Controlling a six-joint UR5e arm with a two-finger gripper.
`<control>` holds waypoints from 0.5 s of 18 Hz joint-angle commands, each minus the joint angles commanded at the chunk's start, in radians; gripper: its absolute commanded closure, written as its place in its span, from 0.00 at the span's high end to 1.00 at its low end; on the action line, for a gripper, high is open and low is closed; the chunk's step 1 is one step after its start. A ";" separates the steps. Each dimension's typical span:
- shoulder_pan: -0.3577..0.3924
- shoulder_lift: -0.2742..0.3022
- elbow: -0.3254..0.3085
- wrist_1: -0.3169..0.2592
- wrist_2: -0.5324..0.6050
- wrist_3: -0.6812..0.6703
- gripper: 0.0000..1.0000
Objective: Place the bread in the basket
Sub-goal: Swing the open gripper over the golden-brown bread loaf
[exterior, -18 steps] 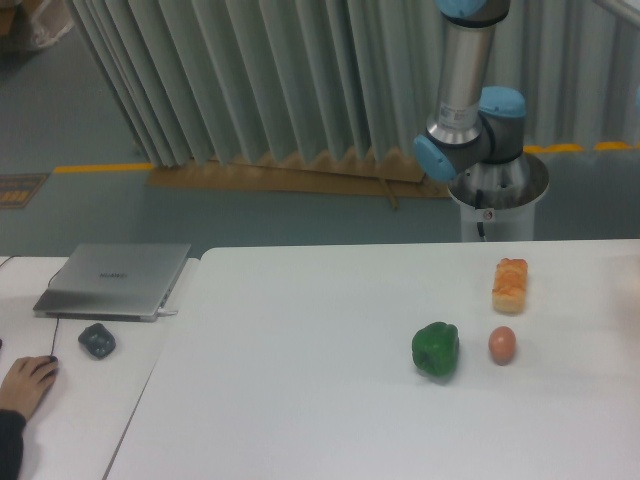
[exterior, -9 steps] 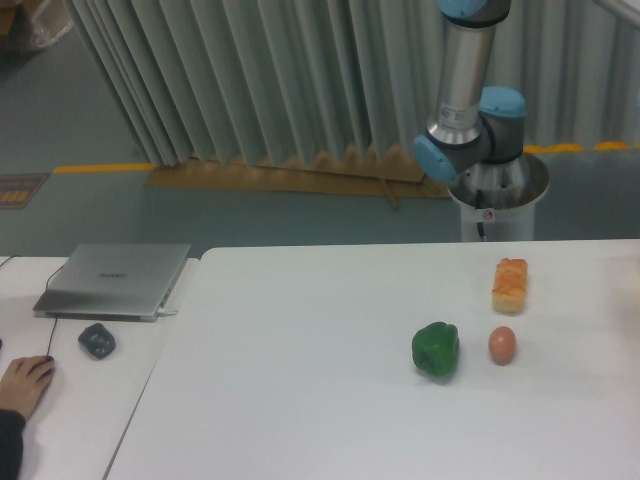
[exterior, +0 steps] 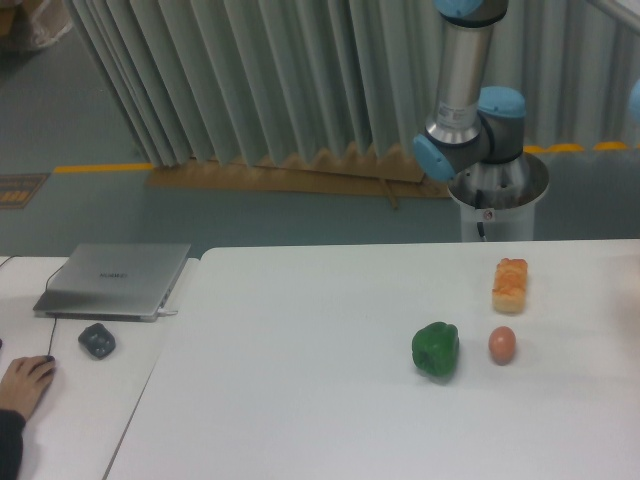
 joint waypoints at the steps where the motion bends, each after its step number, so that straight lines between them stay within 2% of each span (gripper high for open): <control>1: -0.015 0.011 -0.009 0.000 -0.009 -0.066 1.00; 4: -0.093 0.034 -0.014 0.002 -0.028 -0.333 1.00; 7: -0.129 0.037 -0.017 0.003 -0.028 -0.415 1.00; 9: -0.155 0.051 -0.025 0.017 -0.028 -0.558 1.00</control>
